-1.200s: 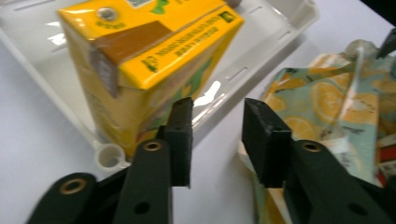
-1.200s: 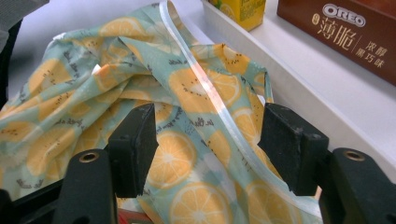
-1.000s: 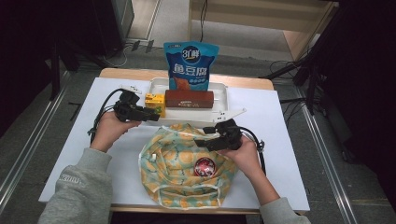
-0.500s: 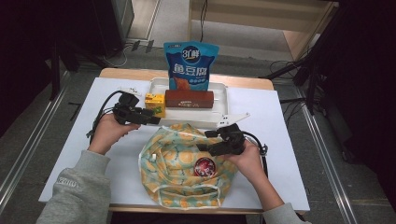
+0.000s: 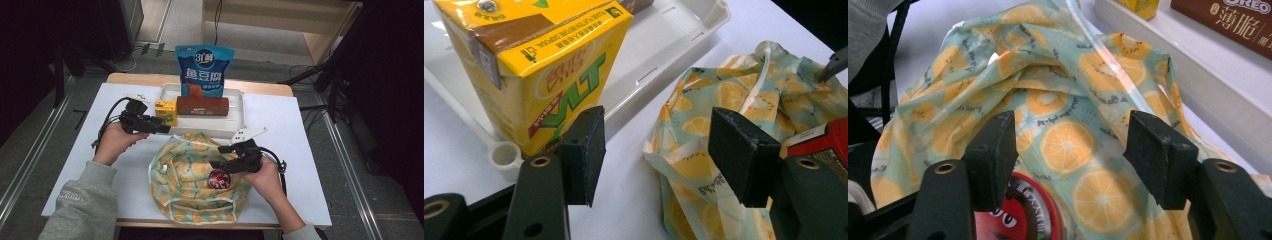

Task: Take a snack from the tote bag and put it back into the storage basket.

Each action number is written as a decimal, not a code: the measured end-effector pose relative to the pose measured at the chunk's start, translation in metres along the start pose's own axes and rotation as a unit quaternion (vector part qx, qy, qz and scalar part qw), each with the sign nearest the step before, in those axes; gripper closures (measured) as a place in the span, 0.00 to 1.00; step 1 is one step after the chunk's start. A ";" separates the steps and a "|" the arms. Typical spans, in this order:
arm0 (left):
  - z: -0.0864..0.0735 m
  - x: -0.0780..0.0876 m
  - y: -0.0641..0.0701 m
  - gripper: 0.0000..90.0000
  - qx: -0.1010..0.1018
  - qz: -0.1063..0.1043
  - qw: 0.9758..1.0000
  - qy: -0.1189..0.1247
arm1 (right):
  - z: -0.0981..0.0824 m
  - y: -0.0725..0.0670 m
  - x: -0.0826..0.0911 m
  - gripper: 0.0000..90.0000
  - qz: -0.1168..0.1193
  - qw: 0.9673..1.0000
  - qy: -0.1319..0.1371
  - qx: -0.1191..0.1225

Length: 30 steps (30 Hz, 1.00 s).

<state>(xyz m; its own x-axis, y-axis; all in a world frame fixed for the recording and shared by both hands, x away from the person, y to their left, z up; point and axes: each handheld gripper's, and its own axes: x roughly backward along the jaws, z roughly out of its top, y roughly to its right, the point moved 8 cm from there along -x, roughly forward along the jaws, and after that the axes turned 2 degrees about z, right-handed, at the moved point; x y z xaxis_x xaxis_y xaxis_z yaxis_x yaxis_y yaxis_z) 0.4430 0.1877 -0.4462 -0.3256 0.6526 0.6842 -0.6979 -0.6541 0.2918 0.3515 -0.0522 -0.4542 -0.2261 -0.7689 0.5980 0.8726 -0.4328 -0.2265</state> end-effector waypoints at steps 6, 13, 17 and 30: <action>0.000 0.000 0.000 0.45 -0.003 0.000 1.000 -0.002 | -0.004 -0.005 0.001 0.42 0.001 1.000 0.001 0.001; -0.001 0.000 -0.001 0.44 -0.004 0.001 1.000 -0.002 | -0.009 -0.012 0.001 0.41 -0.001 1.000 -0.001 0.003; -0.001 0.000 -0.001 0.44 -0.003 0.001 1.000 -0.004 | -0.012 -0.016 0.001 0.41 0.001 1.000 -0.002 0.002; -0.001 -0.001 -0.002 0.44 0.000 0.001 1.000 -0.003 | -0.022 -0.029 -0.006 0.32 -0.002 1.000 -0.005 -0.001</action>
<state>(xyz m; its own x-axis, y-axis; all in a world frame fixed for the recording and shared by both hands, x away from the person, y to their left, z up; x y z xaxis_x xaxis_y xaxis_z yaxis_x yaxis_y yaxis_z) 0.4435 0.1888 -0.4479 -0.3242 0.6488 0.6884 -0.6972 -0.6557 0.2897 0.3179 -0.0450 -0.4679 -0.2255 -0.7624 0.6066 0.8709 -0.4368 -0.2252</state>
